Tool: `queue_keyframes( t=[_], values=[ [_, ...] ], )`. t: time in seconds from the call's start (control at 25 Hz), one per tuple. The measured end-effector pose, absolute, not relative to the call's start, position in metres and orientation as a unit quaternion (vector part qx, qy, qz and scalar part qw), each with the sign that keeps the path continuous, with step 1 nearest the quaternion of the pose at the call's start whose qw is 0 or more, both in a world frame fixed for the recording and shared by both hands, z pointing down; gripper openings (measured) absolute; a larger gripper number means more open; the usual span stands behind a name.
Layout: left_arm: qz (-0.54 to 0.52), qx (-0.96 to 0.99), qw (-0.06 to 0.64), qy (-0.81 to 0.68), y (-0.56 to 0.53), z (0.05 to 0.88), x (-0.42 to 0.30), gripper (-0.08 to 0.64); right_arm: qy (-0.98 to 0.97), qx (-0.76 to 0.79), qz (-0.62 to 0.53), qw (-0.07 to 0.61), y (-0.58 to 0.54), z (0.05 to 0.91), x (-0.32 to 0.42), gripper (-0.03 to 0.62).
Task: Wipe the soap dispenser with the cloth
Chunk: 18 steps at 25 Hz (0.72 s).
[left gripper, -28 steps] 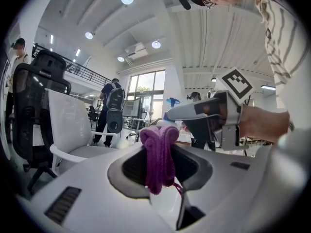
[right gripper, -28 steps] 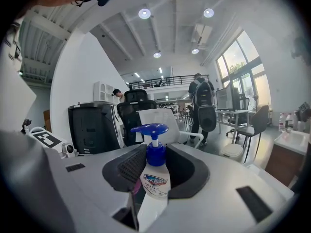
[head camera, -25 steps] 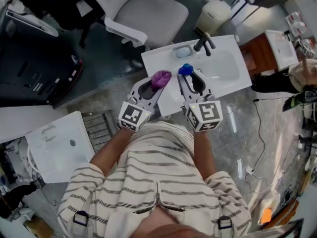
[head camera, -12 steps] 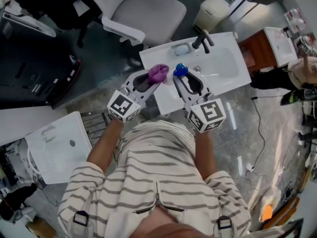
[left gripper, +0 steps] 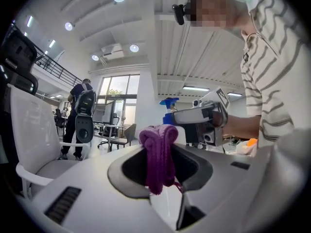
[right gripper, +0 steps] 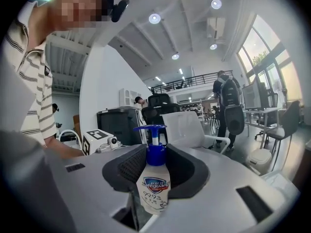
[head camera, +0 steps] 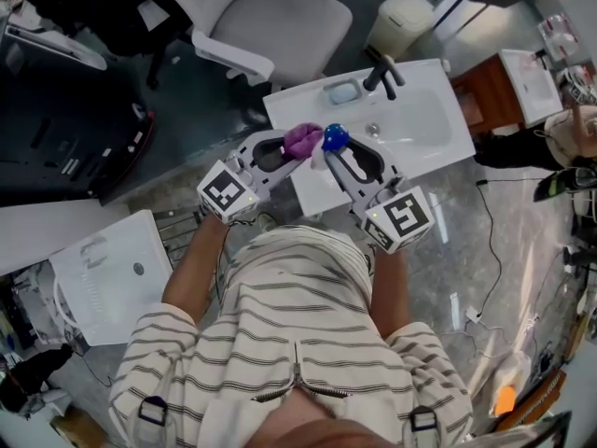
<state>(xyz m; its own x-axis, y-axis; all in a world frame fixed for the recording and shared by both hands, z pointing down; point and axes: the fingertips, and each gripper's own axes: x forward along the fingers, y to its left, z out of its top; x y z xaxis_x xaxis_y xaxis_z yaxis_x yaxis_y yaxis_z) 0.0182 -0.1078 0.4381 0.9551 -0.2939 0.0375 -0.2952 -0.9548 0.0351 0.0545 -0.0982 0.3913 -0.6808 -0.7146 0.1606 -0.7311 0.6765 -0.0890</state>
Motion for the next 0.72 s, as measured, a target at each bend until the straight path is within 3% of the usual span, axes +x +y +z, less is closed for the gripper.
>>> queue_keyframes(
  t=[0.72],
  values=[
    [0.044,0.996,0.037,-0.061,-0.101,0.452,0.038,0.115,-0.954,0.291,0.072,0.005,-0.076,0.374,0.042,0.135]
  ],
)
